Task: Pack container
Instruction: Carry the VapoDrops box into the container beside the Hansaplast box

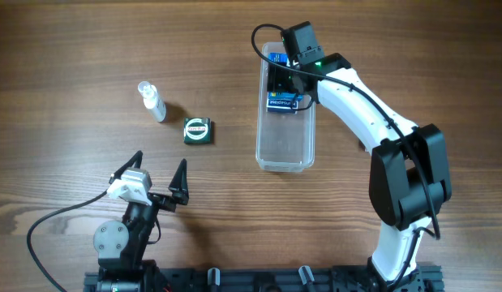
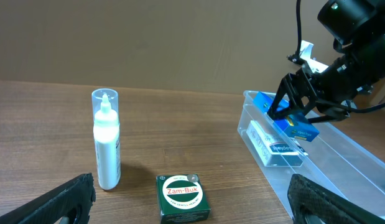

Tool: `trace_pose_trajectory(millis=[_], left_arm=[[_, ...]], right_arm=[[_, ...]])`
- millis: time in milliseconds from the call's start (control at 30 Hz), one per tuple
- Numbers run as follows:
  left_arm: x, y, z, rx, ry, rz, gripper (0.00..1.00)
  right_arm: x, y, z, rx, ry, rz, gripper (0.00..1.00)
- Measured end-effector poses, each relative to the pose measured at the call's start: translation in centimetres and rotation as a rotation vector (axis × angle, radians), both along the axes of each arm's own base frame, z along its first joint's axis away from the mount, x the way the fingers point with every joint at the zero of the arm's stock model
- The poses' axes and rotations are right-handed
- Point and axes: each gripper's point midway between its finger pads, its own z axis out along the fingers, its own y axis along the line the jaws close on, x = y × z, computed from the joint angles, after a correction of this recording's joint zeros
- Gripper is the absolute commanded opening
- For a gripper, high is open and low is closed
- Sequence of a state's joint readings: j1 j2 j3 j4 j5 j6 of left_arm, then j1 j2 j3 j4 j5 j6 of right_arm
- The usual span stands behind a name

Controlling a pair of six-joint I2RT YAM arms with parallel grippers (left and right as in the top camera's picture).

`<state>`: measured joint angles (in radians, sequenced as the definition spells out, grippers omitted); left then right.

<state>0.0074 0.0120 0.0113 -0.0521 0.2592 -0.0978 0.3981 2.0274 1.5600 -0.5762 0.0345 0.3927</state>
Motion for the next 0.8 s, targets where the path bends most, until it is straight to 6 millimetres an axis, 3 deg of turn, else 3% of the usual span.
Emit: trace_pose_trajectory(millis=[267,533,700,800], left_arm=[[0.0,0.0,0.0,0.0,0.0,0.0,1.0],[0.0,0.0,0.0,0.0,0.0,0.0,1.0],[0.0,0.0,0.0,0.0,0.0,0.0,1.0],[0.0,0.0,0.0,0.0,0.0,0.0,1.0]], right_arm=[[0.2,0.1,0.1,0.004,-0.009,0.0,0.86],[0.1,0.1,0.1,0.003,-0.006,0.0,0.85],[-1.2,-0.5,0.0,-0.022,0.055,-0.001,0.74],[-1.5,-0.6,2.8,-0.009,0.021,0.007,0.6]])
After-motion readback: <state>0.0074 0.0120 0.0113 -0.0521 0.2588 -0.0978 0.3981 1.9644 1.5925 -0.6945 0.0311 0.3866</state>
